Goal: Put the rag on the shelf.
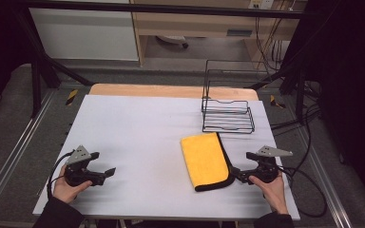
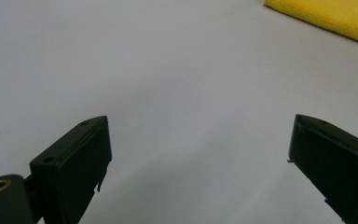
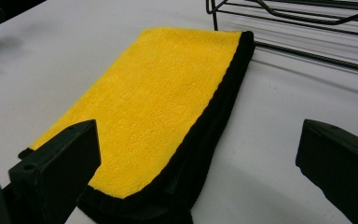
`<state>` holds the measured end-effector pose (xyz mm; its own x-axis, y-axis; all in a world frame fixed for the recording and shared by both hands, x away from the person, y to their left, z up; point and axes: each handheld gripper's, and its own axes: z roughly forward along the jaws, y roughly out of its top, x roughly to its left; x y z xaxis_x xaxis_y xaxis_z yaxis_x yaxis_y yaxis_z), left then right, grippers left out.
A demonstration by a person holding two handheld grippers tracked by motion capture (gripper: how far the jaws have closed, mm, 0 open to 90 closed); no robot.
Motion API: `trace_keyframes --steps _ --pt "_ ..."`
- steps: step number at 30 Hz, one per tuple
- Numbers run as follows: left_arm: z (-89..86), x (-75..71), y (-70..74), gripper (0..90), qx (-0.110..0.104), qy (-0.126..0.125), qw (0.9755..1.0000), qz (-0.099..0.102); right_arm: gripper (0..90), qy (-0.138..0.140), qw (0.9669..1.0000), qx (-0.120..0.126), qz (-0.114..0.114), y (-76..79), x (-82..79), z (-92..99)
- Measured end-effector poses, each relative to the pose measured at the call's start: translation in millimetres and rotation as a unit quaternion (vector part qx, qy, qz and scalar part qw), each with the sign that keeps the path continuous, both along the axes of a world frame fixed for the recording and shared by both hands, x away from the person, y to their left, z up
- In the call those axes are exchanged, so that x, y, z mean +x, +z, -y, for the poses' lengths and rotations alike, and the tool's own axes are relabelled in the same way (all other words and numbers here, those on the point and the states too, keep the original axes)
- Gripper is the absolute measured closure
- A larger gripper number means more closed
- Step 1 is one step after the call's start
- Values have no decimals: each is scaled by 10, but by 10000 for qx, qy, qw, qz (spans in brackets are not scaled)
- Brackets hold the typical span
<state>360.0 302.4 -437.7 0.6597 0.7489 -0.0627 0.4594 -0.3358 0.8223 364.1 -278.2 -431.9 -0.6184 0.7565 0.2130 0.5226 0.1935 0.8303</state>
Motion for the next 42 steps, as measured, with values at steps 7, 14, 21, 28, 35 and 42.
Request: trace_keyframes --steps 7,14,21,28,35,42 --pt "4 3 -1 56 23 21 10000 -4 4 -16 10000 19 -10 5 -9 -3" --pt "-4 -4 -1 56 40 30 10000 10 4 -23 10000 -72 16 39 -26 -90" --pt "-10 -15 0 56 62 53 10000 14 9 29 9998 -219 15 78 -52 -272" --pt "-13 -21 4 57 57 92 9999 35 21 271 9991 -330 38 111 -101 -557" --pt "-14 -24 7 58 81 117 9999 47 42 393 9979 -514 -46 87 -158 -854" --pt "-10 -29 8 62 114 138 9998 50 171 702 9953 -651 -131 37 -224 -1154"
